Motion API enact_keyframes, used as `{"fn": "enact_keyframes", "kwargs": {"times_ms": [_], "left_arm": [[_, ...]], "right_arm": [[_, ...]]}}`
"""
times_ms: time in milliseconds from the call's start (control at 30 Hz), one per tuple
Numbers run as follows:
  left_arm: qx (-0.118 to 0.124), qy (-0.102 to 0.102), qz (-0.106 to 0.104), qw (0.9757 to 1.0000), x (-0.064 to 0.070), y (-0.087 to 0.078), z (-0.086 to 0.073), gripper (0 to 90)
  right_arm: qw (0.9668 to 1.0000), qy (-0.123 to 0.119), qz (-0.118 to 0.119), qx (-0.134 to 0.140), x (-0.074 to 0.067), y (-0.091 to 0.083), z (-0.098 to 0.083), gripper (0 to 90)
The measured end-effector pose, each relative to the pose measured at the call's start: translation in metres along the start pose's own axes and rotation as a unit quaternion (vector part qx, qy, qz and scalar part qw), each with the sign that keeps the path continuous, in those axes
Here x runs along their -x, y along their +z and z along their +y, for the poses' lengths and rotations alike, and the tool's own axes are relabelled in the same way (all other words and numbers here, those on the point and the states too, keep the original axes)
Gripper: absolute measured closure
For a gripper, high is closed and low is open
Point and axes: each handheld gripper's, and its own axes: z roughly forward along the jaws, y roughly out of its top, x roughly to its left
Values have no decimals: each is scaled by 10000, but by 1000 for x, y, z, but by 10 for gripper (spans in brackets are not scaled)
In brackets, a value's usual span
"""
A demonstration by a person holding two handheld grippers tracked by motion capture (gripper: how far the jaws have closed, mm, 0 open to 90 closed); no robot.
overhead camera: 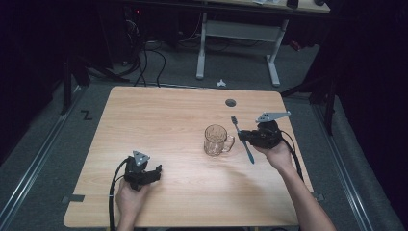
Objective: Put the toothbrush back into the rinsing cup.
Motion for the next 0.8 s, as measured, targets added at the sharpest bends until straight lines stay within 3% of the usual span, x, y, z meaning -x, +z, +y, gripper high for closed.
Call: {"fn": "enact_keyframes", "kwargs": {"times_ms": [333,633,800], "left_arm": [[0,-4,2,10000,0,0,0,260],[2,-8,3,10000,0,0,0,260],[3,-7,4,10000,0,0,0,260]], "right_arm": [[9997,-165,124,156,-4,-6,16,795],[9969,-281,157,718,-11,-13,26,795],[9955,-193,209,901,-10,-11,29,796]]}}
